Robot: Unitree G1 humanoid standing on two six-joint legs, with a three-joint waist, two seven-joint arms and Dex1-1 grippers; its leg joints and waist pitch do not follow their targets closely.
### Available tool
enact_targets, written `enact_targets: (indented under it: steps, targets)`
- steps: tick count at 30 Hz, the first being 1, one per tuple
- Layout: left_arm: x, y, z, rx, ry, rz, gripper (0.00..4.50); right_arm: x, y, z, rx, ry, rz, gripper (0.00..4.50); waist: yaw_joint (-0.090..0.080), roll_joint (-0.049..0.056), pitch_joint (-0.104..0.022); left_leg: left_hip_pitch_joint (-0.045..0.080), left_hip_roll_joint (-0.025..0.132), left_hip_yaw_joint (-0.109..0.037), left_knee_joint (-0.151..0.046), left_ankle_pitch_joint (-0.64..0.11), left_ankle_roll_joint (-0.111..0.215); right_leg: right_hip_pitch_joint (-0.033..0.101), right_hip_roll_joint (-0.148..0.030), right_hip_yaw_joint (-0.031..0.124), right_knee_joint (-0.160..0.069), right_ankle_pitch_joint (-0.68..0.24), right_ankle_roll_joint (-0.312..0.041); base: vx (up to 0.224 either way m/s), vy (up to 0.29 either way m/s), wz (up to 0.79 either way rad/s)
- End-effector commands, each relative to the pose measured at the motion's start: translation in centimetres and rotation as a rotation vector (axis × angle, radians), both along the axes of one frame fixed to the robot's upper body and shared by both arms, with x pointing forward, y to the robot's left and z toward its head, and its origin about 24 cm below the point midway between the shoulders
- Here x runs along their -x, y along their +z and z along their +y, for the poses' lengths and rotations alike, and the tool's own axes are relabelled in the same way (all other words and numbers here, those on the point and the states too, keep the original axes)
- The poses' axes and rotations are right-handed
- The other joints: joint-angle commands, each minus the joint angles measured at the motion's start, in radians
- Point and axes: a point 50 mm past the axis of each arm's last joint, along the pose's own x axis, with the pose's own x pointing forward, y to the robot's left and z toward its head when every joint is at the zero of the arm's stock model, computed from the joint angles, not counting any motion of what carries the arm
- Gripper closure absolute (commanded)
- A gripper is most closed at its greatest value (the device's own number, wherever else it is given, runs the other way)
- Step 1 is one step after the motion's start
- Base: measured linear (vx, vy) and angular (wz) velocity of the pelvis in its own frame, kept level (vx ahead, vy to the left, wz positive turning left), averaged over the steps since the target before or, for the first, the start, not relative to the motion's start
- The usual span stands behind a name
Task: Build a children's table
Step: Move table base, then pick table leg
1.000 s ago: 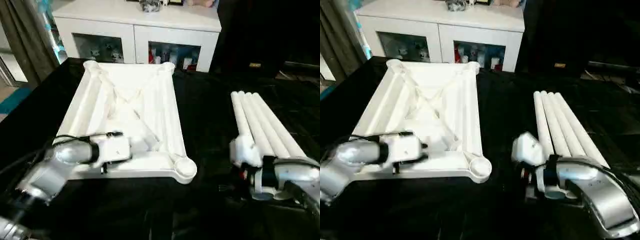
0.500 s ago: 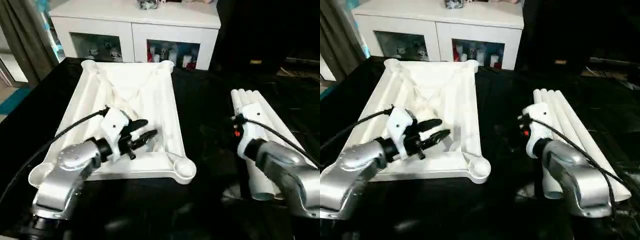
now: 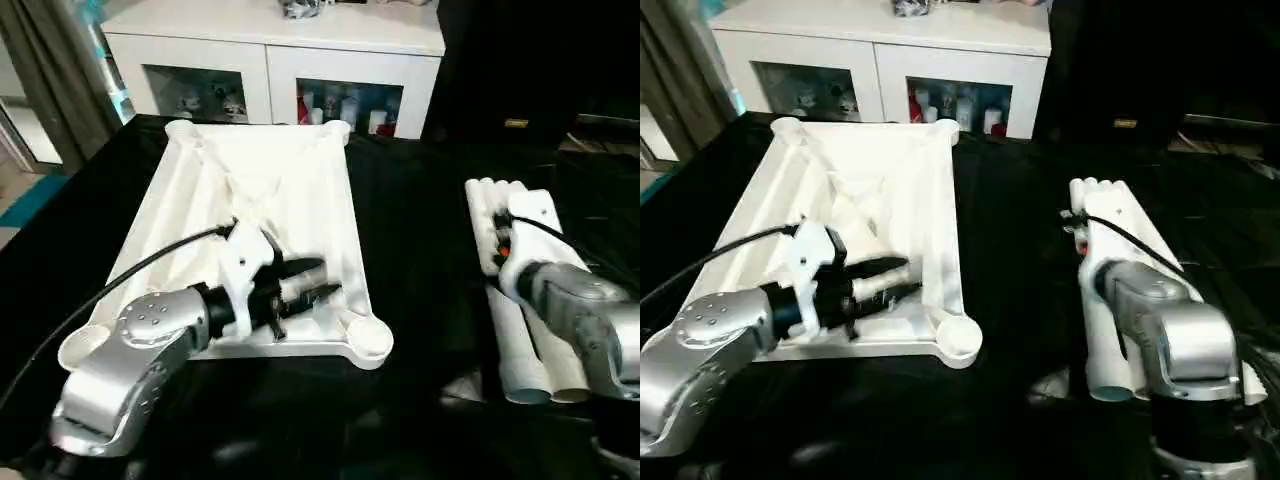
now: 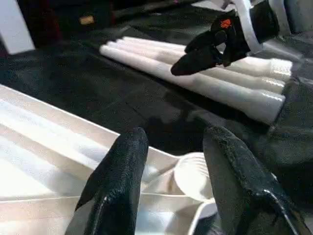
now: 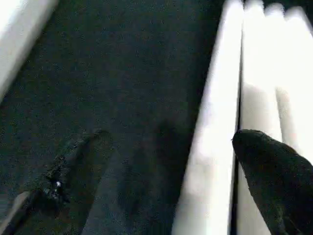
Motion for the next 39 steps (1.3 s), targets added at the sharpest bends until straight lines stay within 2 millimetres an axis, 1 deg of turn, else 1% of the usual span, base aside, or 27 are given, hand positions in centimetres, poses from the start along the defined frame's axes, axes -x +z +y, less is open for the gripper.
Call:
enact_targets:
  steps: [1, 2, 3, 5, 9, 12, 13, 15, 17, 18, 19, 20, 21, 22, 25, 26, 27, 29, 30, 31, 33, 34, 38, 39]
  targets:
    - [0.1, -0.2, -0.5, -0.011, -0.011, -0.002, 2.34, 0.4, 0.9, -0.5, -0.013, -0.028, 0.018, 0.10, 0.002, 0.001, -0.057, -0.017, 0.019, 0.002, -0.081, -0.033, -0.003, 0.067, -0.041, 0.034, -0.059, -0.155, -0.196, 0.000, 0.000, 0.00]
    - [0.0, -0.2, -0.5, -0.012, -0.004, -0.007, 2.34, 0.6, 0.8, -0.6, -0.016, -0.037, 0.030, 0.10, 0.002, 0.001, -0.057, -0.017, 0.019, 0.002, -0.080, -0.031, -0.003, 0.067, -0.041, 0.034, -0.059, -0.155, -0.197, 0.000, 0.000, 0.00]
    - [-0.1, -0.2, -0.6, -0.020, -0.010, -0.015, 2.34, 0.9, 0.7, -0.8, -0.019, -0.054, 0.059, 0.10, 0.002, 0.006, -0.057, -0.016, 0.020, 0.002, -0.080, -0.029, -0.005, 0.066, -0.041, 0.034, -0.060, -0.158, -0.196, 0.000, 0.000, 0.00]
    - [0.1, -0.4, -0.8, -0.035, -0.033, -0.007, 2.34, 1.3, 0.4, -0.9, -0.020, -0.061, 0.093, 0.10, 0.001, 0.005, -0.057, -0.017, 0.019, 0.001, -0.081, -0.037, -0.010, 0.068, -0.041, 0.034, -0.061, -0.175, -0.192, 0.000, 0.000, 0.00]
    - [0.5, -0.6, -0.9, -0.055, -0.068, 0.014, 2.34, 1.5, 0.3, -1.0, -0.023, -0.080, 0.120, 0.10, -0.002, 0.010, -0.057, -0.014, 0.018, 0.002, -0.080, -0.045, -0.015, 0.065, -0.040, 0.035, -0.064, -0.191, -0.188, 0.000, 0.000, 0.00]
    - [0.7, -0.7, -1.0, -0.059, -0.086, 0.023, 2.34, 1.7, 0.2, -1.1, -0.031, -0.080, 0.134, 0.10, 0.001, 0.010, -0.057, -0.014, 0.019, 0.002, -0.080, -0.042, -0.017, 0.065, -0.041, 0.035, -0.063, -0.192, -0.190, 0.000, 0.000, 0.00]
    - [0.8, -0.7, -1.0, -0.063, -0.090, 0.022, 2.34, 1.7, 0.1, -1.1, -0.040, -0.077, 0.140, 0.10, 0.000, 0.006, -0.058, -0.014, 0.019, 0.002, -0.080, -0.041, -0.017, 0.065, -0.041, 0.035, -0.063, -0.194, -0.189, 0.000, 0.000, 0.00]
    - [0.8, -0.8, -1.0, -0.070, -0.093, 0.022, 2.34, 1.9, -0.1, -0.9, -0.049, -0.064, 0.162, 0.10, 0.002, 0.008, -0.058, -0.016, 0.019, 0.001, -0.079, -0.030, -0.014, 0.066, -0.042, 0.035, -0.060, -0.185, -0.190, 0.000, 0.000, 0.00]
    - [0.9, -0.9, -0.9, -0.077, -0.095, 0.021, 2.34, 2.0, -0.4, -0.8, -0.066, -0.052, 0.191, 0.10, 0.002, 0.007, -0.059, -0.016, 0.019, 0.001, -0.079, -0.028, -0.013, 0.067, -0.042, 0.035, -0.060, -0.182, -0.191, 0.000, 0.000, 0.00]
    - [0.9, -0.9, -0.9, -0.078, -0.094, 0.020, 2.34, 2.1, -0.5, -0.7, -0.068, -0.049, 0.198, 0.10, 0.001, 0.004, -0.058, -0.016, 0.019, 0.001, -0.079, -0.029, -0.012, 0.067, -0.042, 0.035, -0.061, -0.184, -0.191, 0.000, 0.000, 0.00]
    - [0.9, -0.9, -0.9, -0.078, -0.094, 0.020, 2.34, 2.1, -0.5, -0.7, -0.068, -0.049, 0.198, 0.10, 0.002, 0.006, -0.058, -0.016, 0.019, 0.001, -0.079, -0.031, -0.013, 0.066, -0.042, 0.035, -0.061, -0.189, -0.191, 0.000, 0.000, 0.00]
    - [0.9, -0.9, -0.9, -0.081, -0.095, 0.019, 2.34, 2.3, -0.8, -0.7, -0.075, -0.044, 0.227, 0.10, 0.001, -0.002, -0.058, -0.016, 0.019, 0.002, -0.079, -0.034, -0.010, 0.067, -0.041, 0.035, -0.062, -0.197, -0.189, 0.000, 0.000, 0.00]
    - [0.9, -0.9, -0.9, -0.082, -0.094, 0.019, 2.34, 2.3, -1.0, -0.6, -0.075, -0.042, 0.238, 0.10, 0.002, 0.001, -0.058, -0.016, 0.019, 0.001, -0.080, -0.034, -0.010, 0.067, -0.043, 0.035, -0.061, -0.202, -0.189, 0.000, 0.000, 0.00]
    - [1.0, -0.9, -0.9, -0.083, -0.094, 0.017, 2.34, 2.5, -1.2, -0.6, -0.074, -0.039, 0.265, 0.10, 0.002, -0.002, -0.058, -0.017, 0.020, 0.002, -0.079, -0.030, -0.009, 0.067, -0.044, 0.035, -0.061, -0.208, -0.187, 0.000, 0.000, 0.00]
    - [1.1, -0.9, -0.9, -0.086, -0.096, 0.018, 2.34, 2.6, -1.7, -0.3, -0.086, -0.021, 0.294, 0.10, 0.003, -0.001, -0.058, -0.016, 0.021, 0.002, -0.079, -0.022, -0.009, 0.065, -0.044, 0.036, -0.061, -0.211, -0.184, 0.000, 0.000, 0.00]
    - [1.2, -1.0, -0.9, -0.087, -0.098, 0.019, 2.34, 2.7, -1.8, -0.2, -0.096, -0.013, 0.305, 0.10, 0.003, -0.004, -0.058, -0.018, 0.020, 0.002, -0.079, -0.017, -0.007, 0.067, -0.045, 0.035, -0.060, -0.208, -0.182, 0.000, 0.000, 0.00]
    - [1.2, -1.0, -0.9, -0.089, -0.098, 0.017, 2.34, 2.8, -2.0, -0.2, -0.095, -0.009, 0.320, 0.10, 0.002, -0.007, -0.058, -0.018, 0.020, 0.002, -0.079, -0.018, -0.005, 0.066, -0.044, 0.036, -0.061, -0.210, -0.181, 0.000, 0.000, 0.00]
    - [1.3, -1.0, -1.0, -0.093, -0.101, 0.012, 2.34, 3.0, -2.5, -0.2, -0.090, -0.006, 0.354, 0.10, 0.002, -0.010, -0.058, -0.017, 0.020, 0.003, -0.078, -0.020, -0.003, 0.065, -0.045, 0.036, -0.062, -0.225, -0.180, 0.000, 0.000, 0.00]
    - [1.3, -1.0, -1.0, -0.093, -0.101, 0.009, 2.34, 3.0, -2.6, -0.2, -0.095, -0.007, 0.358, 0.10, 0.004, -0.006, -0.055, -0.015, 0.021, 0.004, -0.079, -0.030, -0.005, 0.061, -0.045, 0.036, -0.065, -0.239, -0.178, 0.000, 0.000, 0.00]
    - [1.3, -1.0, -1.0, -0.094, -0.101, 0.007, 2.34, 3.0, -2.6, -0.2, -0.100, -0.007, 0.360, 0.10, 0.003, -0.008, -0.056, -0.016, 0.021, 0.004, -0.079, -0.033, -0.006, 0.063, -0.045, 0.036, -0.065, -0.243, -0.176, 0.000, 0.000, 0.00]
    - [1.3, -1.0, -1.0, -0.094, -0.100, 0.004, 2.34, 3.1, -2.7, -0.2, -0.103, -0.005, 0.364, 0.10, 0.004, -0.011, -0.056, -0.014, 0.021, 0.005, -0.079, -0.036, -0.006, 0.061, -0.044, 0.037, -0.066, -0.246, -0.171, 0.000, 0.000, 0.00]
    - [1.3, -1.0, -1.0, -0.094, -0.100, 0.004, 2.34, 3.1, -2.7, -0.2, -0.103, -0.004, 0.365, 0.10, 0.003, -0.010, -0.055, -0.017, 0.021, 0.003, -0.080, -0.037, -0.006, 0.063, -0.045, 0.037, -0.065, -0.253, -0.169, 0.000, 0.000, 0.00]
    - [1.3, -1.0, -1.1, -0.094, -0.102, -0.003, 2.34, 3.1, -2.9, -0.1, -0.104, -0.001, 0.376, 0.10, 0.003, -0.012, -0.055, -0.018, 0.020, 0.003, -0.080, -0.040, -0.008, 0.062, -0.045, 0.036, -0.067, -0.270, -0.159, 0.000, 0.000, 0.00]
    - [1.3, -1.0, -1.1, -0.094, -0.103, -0.006, 2.34, 3.1, -2.9, -0.1, -0.104, 0.000, 0.378, 0.10, 0.002, -0.016, -0.055, -0.018, 0.020, 0.003, -0.080, -0.042, -0.007, 0.062, -0.045, 0.036, -0.068, -0.274, -0.157, 0.000, 0.000, 0.00]
